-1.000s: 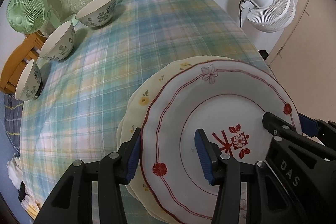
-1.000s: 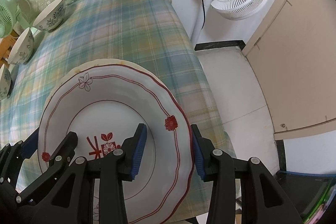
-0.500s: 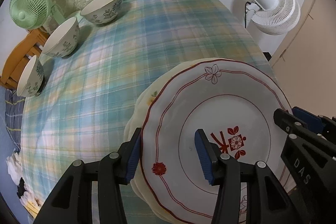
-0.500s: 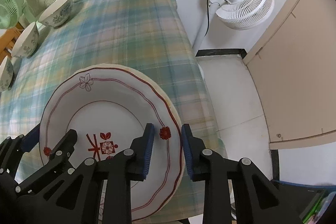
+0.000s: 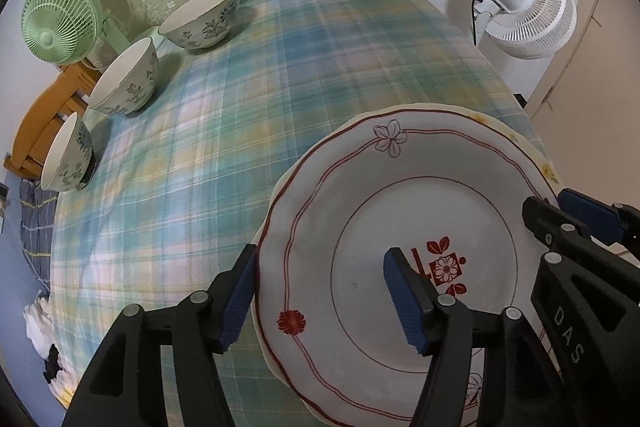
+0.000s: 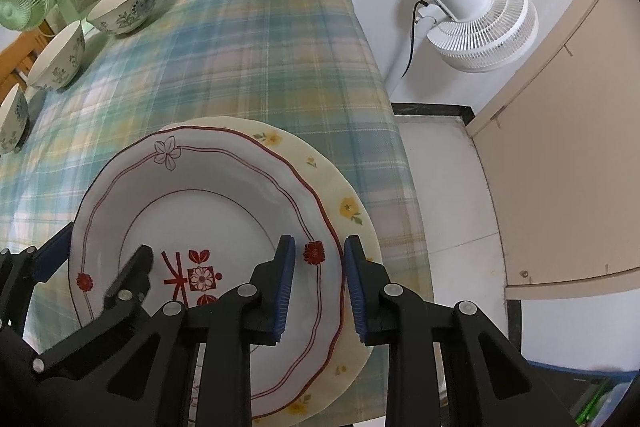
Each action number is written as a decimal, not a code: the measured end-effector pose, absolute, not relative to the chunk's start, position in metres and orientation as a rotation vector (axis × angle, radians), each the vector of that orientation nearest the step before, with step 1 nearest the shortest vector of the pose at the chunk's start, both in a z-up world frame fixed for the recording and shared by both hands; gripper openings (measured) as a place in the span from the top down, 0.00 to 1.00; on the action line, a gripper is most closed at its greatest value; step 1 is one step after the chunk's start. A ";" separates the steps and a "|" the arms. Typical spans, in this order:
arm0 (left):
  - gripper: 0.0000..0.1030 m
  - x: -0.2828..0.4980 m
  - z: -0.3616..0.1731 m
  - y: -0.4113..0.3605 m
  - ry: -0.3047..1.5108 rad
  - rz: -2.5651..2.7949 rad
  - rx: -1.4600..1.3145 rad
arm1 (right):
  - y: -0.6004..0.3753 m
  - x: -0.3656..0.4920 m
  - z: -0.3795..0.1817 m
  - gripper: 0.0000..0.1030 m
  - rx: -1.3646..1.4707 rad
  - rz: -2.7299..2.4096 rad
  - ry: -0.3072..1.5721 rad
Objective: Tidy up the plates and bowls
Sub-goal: 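Carry the white plate with both tools onto the yellow-flower plate stack, then open both tools and lift them away from the plate stack, then move both tools to the large grey-green bowl and grasp its rim, then carry the grey-green bowl with both tools toward the plate stack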
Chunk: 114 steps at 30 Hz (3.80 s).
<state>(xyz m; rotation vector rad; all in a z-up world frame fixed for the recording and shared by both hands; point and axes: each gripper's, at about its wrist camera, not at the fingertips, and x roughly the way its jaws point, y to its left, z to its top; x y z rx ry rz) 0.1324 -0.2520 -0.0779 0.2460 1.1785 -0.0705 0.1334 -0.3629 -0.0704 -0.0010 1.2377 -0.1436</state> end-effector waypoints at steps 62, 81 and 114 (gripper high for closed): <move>0.27 0.158 -0.027 0.074 1.054 0.031 -0.044 | -0.052 0.169 -0.015 0.39 0.033 -0.018 1.045; 0.34 0.247 -0.034 0.149 0.972 0.108 -0.023 | 0.030 0.254 -0.014 0.39 0.127 -0.030 0.961; 0.81 0.273 -0.073 0.165 1.085 0.068 -0.024 | 0.064 0.296 -0.055 0.89 0.050 0.026 1.051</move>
